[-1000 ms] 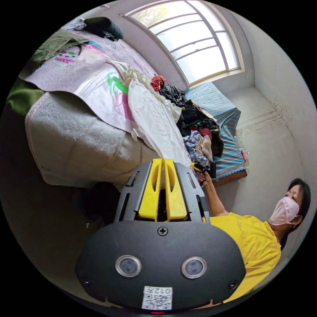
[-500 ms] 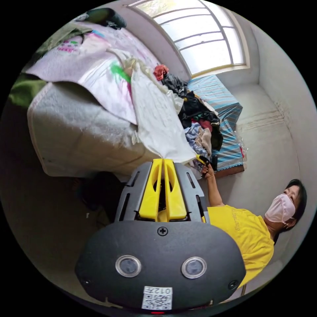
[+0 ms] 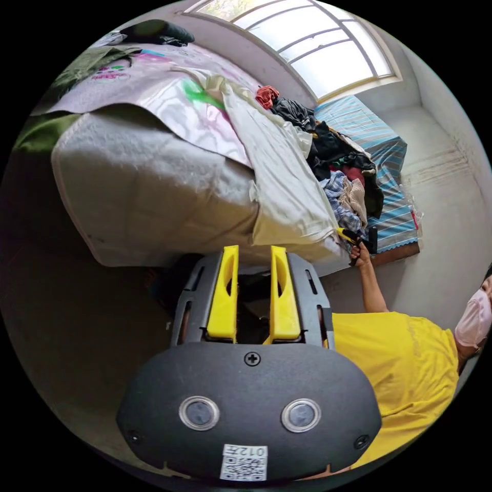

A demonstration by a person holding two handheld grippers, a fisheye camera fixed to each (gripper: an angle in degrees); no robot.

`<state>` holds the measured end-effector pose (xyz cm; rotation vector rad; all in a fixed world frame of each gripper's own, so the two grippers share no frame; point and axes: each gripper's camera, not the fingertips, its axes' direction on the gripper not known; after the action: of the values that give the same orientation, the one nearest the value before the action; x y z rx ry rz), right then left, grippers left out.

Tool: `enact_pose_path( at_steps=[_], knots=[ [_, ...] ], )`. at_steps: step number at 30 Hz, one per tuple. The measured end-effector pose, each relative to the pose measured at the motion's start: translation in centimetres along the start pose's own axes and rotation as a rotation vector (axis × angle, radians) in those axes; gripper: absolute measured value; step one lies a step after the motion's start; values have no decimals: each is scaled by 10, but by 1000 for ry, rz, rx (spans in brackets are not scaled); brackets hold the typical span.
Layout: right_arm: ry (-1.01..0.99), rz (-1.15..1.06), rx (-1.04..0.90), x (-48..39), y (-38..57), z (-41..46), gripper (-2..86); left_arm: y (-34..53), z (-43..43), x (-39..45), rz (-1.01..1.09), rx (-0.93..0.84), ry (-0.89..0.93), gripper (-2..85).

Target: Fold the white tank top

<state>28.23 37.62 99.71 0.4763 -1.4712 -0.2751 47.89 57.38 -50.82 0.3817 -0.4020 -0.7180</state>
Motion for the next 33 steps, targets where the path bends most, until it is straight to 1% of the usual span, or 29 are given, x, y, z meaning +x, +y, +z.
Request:
enact_pose_path(
  at_steps=[1, 4, 8, 11, 12, 14, 16, 17, 19, 20, 22, 24, 26, 27, 29, 30, 32, 33],
  knots=[
    [55, -10, -9, -2, 1, 6, 15, 4, 11, 4, 14, 12, 9, 77],
    [116, -24, 30, -8, 9, 11, 13, 7, 29, 7, 31, 58, 29, 81],
    [149, -96, 193, -33, 26, 8, 10, 4, 46, 5, 46, 74, 98, 49],
    [95, -182, 247, -61, 26, 17, 10, 10, 37, 8, 76, 97, 124, 21],
    [76, -193, 254, -67, 25, 21, 10, 14, 24, 6, 52, 130, 132, 18],
    [-27, -236, 250, -89, 11, 43, 10, 20, -11, 4, 42, 252, 162, 16],
    [-98, -293, 216, -113, -7, 69, 11, 9, -58, 9, 46, 381, 120, 19],
    [-119, -346, 179, -134, -21, 91, 12, 1, -67, 12, 57, 392, 93, 21],
    [-120, -441, 121, -172, -41, 128, 13, -42, -88, 27, 97, 379, -14, 32],
    [-125, -502, 92, -199, -51, 153, 15, -55, -90, 30, 108, 367, -34, 35],
    [-140, -601, 49, -242, -63, 188, 19, -110, -88, 34, 131, 317, -91, 46],
    [-93, -697, 33, -286, -70, 224, 24, -150, -81, 26, 134, 290, -104, 51],
    [19, -853, 60, -345, -76, 269, 32, -187, -74, 9, 106, 282, -100, 56],
    [45, -902, 67, -359, -77, 280, 35, -209, -69, -6, 80, 280, -88, 59],
    [196, -1097, 99, -411, -79, 325, 34, -239, -61, -33, 21, 285, -68, 65],
    [236, -1130, 117, -420, -80, 335, 33, -257, -54, -52, -22, 284, -55, 68],
    [369, -1170, 277, -437, -94, 362, 19, -278, -41, -79, -83, 289, -32, 71],
    [398, -1163, 324, -437, -100, 368, 16, -290, -31, -94, -108, 299, -9, 72]
  ],
)
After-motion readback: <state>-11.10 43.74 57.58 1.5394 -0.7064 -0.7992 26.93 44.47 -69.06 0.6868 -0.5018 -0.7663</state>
